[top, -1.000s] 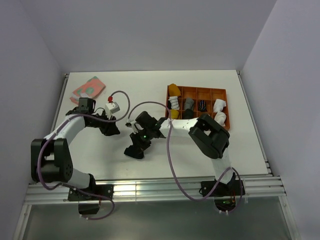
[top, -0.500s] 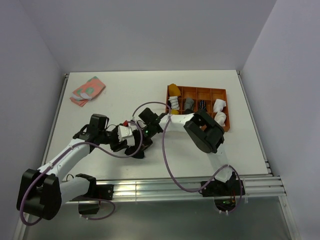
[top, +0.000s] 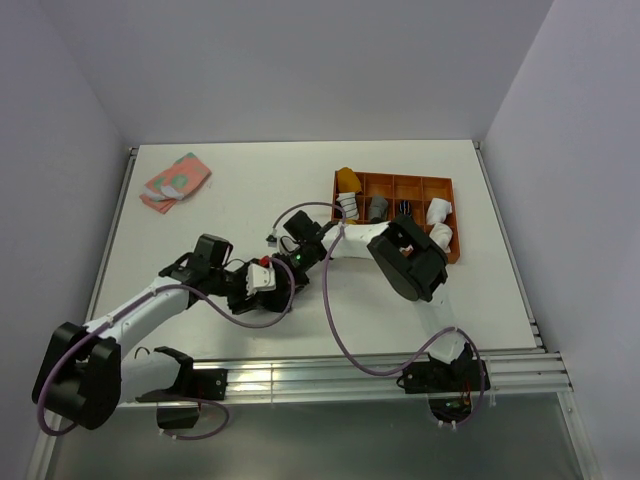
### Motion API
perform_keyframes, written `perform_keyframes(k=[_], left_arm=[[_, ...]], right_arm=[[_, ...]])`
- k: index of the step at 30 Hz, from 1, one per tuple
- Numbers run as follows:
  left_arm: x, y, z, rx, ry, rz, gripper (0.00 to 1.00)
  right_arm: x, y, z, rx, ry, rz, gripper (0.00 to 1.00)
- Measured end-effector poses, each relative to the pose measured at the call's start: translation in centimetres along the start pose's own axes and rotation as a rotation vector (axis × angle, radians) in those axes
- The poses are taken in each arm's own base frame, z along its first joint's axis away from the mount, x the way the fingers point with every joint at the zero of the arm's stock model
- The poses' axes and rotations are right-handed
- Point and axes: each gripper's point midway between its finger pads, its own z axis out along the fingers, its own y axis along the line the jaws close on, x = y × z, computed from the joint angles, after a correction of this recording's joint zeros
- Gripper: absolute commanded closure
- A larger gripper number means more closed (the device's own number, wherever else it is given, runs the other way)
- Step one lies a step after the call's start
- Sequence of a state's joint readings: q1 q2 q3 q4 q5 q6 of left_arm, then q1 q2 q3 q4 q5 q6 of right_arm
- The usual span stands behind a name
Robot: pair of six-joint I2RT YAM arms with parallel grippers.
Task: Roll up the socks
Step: Roll the sock at the center of the board.
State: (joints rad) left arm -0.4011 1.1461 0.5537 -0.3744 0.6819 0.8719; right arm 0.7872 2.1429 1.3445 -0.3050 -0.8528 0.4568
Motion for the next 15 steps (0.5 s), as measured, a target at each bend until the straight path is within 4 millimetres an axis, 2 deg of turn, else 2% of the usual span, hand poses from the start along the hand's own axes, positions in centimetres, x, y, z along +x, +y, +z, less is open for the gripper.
perform_keyframes(k=[6,15], left_arm=[[1.0,-1.0,1.1,0.055,0.038,-0.021,0.40],[1.7,-0.7,2.0,0.057,0.057,-0.058,0.46]], right_arm=[[-0.1,0.0,0.0,-0.004,0.003,0.004,0.87],[-0.1,0.0,0.0,-0.004,0.003,0.003,0.89]])
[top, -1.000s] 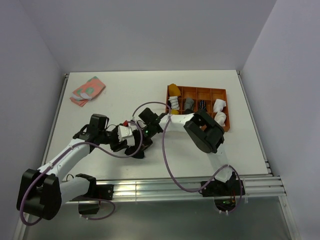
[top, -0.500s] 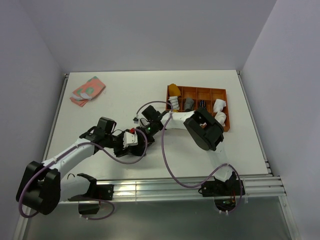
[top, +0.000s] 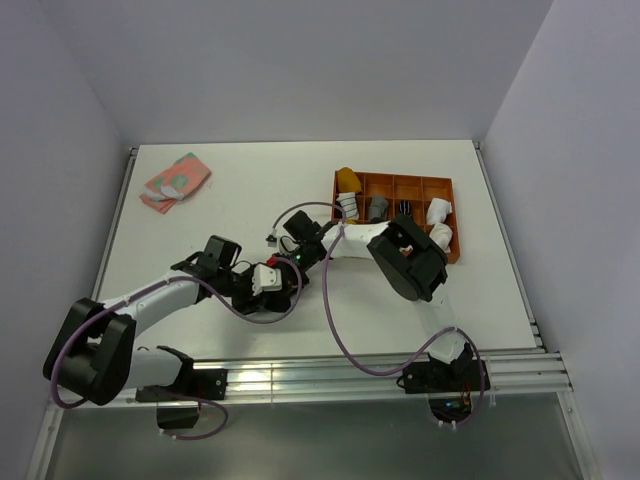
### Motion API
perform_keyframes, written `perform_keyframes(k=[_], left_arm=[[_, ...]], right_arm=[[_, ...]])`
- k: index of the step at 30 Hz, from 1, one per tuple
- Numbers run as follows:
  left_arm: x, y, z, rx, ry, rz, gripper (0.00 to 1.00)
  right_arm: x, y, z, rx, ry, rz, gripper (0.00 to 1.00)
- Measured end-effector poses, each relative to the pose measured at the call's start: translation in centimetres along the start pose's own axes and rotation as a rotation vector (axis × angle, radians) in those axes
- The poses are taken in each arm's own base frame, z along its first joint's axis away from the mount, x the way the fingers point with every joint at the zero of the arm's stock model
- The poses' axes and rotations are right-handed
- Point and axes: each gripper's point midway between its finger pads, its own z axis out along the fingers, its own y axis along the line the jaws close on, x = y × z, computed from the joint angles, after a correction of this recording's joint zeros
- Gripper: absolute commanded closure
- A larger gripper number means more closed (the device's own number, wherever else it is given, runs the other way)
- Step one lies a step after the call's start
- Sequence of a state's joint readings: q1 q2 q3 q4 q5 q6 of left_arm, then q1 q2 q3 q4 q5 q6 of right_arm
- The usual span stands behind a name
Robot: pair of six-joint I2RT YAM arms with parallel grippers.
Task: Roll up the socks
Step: Roll the sock at the center of the board.
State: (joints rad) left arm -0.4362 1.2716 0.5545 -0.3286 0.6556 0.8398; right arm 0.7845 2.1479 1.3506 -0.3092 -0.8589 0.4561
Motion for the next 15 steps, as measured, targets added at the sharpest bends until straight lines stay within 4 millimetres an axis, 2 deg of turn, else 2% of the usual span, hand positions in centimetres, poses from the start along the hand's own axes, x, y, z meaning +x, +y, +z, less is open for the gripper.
perform_keyframes(k=[5,8,15], left_arm=[[0.48,-0.01,0.54,0.016,0.014,-0.028,0.51],[0.34,0.21,0.66,0.018,0.015,-0.040,0.59],[0.15,0.20,0.96,0.065,0.038,-0.106,0.88]], right_arm=[[-0.01,0.00,0.01,0.000,0.000,-0.001,0.89],[0.00,-0.02,0.01,0.001,-0.001,0.000,0.89],[-0.07,-0.49,-0.05,0.011,-0.018,0.004,0.86]])
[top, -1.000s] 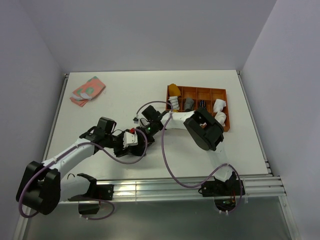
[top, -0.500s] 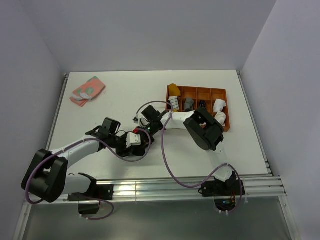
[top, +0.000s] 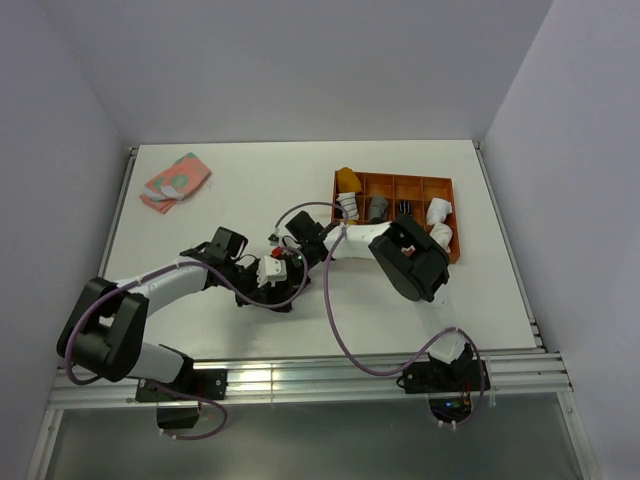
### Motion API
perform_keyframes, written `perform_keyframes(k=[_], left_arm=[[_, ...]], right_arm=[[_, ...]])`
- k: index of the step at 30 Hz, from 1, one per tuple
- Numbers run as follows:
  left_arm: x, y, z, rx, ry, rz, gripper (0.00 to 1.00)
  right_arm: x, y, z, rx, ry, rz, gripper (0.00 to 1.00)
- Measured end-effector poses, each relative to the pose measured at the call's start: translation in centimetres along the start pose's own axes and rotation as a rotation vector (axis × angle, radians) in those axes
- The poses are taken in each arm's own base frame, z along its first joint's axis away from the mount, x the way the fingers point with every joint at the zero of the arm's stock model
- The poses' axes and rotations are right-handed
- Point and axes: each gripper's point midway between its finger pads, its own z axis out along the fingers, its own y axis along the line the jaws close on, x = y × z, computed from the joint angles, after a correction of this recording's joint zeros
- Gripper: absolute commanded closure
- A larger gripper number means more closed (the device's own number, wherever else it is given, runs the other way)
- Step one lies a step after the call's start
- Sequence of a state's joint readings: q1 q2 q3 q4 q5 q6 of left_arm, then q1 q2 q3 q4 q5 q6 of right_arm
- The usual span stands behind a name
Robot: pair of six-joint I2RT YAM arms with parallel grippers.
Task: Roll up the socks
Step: Roll the sock at the center of the board.
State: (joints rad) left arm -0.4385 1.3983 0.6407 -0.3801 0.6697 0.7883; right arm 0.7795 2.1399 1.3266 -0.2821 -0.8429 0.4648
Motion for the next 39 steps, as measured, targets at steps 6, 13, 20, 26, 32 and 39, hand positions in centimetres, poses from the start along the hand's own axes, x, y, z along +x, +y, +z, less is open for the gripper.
perform_keyframes(k=[6,13,20,26,32,39], left_arm=[[-0.3,0.1,0.3,0.052,0.021,-0.047,1.00],[-0.6,-0.1,0.8,0.134,0.039,-0.093,1.00],[-0.4,-0.2,0.7,0.228,0.057,-0.176,1.00],[-0.1,-0.6,0.6,0.314,0.110,-0.281,1.00],[0.0,-0.8,0.5,0.383,0.160,-0.364,1.00],[0.1,-1.1,0.4,0.439,0.208,-0.432,1.00]], right_arm=[[-0.2,-0.5,-0.5,0.052,-0.044,-0.001,0.67],[-0.4,-1.2,-2.5,0.186,-0.203,-0.057,0.50],[0.8,-2.9,-5.6,0.317,-0.383,-0.055,0.48],[2.3,-4.7,-7.4,0.422,-0.480,-0.026,0.49],[2.7,-3.5,-8.9,0.503,-0.581,-0.115,0.51],[4.0,-1.3,-8.1,0.622,-0.600,-0.331,0.50]])
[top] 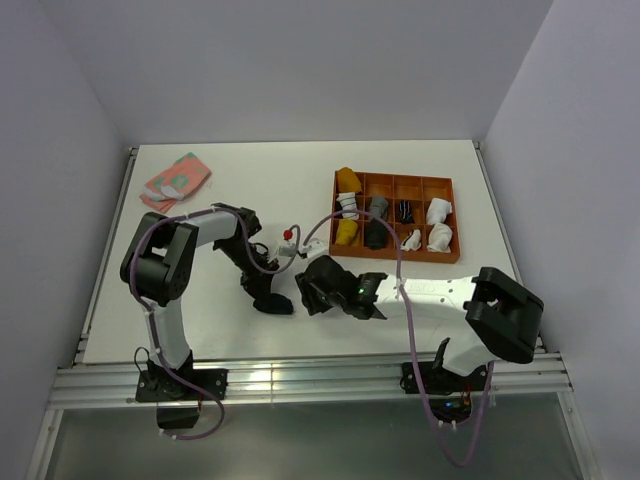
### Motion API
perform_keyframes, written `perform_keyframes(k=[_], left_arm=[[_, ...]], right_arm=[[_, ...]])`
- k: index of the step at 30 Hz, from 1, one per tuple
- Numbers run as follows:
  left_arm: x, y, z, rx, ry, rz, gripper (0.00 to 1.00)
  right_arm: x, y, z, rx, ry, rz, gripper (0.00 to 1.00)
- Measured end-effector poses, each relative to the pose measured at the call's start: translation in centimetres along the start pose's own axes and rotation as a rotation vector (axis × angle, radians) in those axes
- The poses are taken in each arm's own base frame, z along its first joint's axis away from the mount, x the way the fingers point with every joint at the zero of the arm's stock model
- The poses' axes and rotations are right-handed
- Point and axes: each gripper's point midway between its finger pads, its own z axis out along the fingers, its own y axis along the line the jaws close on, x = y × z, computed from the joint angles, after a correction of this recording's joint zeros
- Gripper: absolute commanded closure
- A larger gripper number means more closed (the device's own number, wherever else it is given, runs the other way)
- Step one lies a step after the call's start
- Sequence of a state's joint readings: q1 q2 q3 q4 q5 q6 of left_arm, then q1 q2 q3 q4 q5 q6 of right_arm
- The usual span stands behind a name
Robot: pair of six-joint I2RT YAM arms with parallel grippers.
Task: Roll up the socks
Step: Roll the sock at the center of the board.
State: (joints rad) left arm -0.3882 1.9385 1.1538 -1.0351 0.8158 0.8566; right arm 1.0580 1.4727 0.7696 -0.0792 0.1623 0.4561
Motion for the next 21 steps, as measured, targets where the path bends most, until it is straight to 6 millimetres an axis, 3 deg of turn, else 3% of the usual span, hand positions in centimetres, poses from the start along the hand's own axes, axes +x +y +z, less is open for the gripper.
perform_keyframes(k=[12,17,21], left_arm=[[0.2,0.0,-0.3,0.084,0.067,-0.097,1.00],[0.8,-0.5,0.0,0.123,0.099,-0.153,1.00],[1.1,-0.8,0.1,0.145,0.117,-0.184,1.00]], right_arm=[[0.2,4.5,-0.1,-0.013,-0.013,-0.370,0.50],[-1.5,7.9,0.3,-0.072,-0.066,-0.476,0.48],[-1.7,9.0,1.0,-0.090,-0.068,-0.532,0.48]])
